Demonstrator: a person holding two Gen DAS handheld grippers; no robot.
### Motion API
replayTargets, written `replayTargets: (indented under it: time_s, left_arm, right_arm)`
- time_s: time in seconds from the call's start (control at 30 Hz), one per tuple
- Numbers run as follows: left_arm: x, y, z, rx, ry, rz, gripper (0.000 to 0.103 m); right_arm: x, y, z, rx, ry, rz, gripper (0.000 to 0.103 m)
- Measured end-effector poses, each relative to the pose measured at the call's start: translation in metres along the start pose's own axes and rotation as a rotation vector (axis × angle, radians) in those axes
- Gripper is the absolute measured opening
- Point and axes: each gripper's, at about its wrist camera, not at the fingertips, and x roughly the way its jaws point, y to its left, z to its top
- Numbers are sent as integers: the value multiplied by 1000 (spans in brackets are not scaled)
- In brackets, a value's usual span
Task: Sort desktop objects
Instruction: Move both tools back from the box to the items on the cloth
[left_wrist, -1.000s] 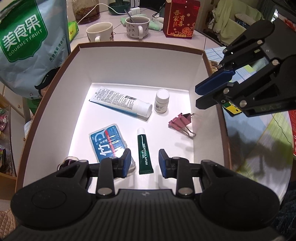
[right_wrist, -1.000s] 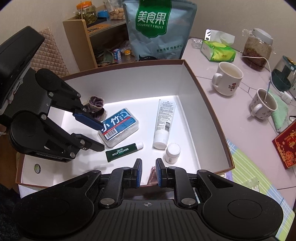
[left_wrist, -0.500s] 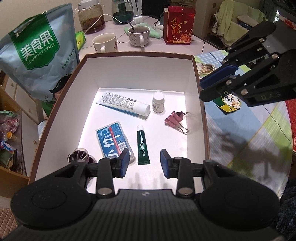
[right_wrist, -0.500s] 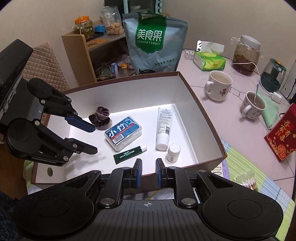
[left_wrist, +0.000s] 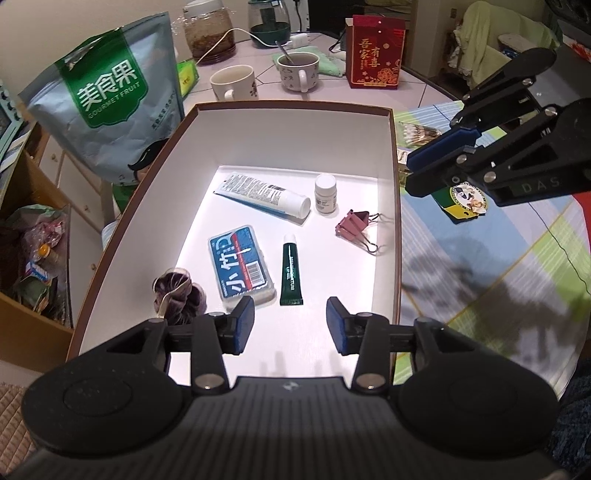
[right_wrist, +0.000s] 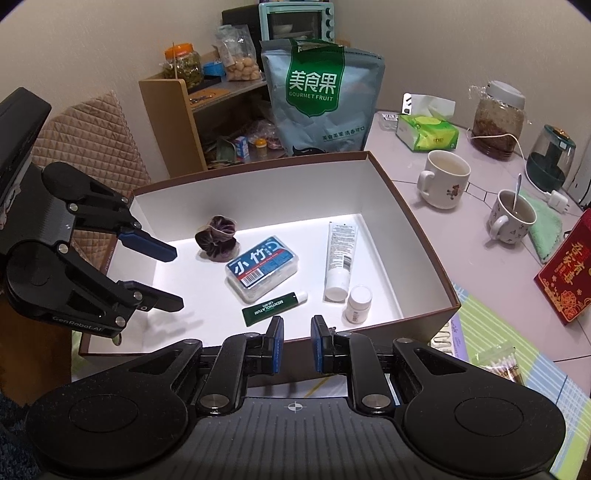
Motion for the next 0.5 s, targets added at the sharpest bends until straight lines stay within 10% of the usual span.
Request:
replayTargets:
  time_s: [0.17,0.23,0.27,0.5]
  left_arm:
    - [-7,-6,-2,-24,-7,25,53]
    - [-9,-10,-1,-33,-11,40,56]
    - [-11,-12,-1,-37,-13,45,59]
    - [-21,-38,4,-49,-43,54,63]
  right_arm:
    - [-7,-2,-8,13,-16,7,18]
    - [-11,-5,-12,31,-33,4,51]
    - [-15,-6,-15,44,-48,-7,88]
    - [-38,-25,-43,117,-102,-35,91]
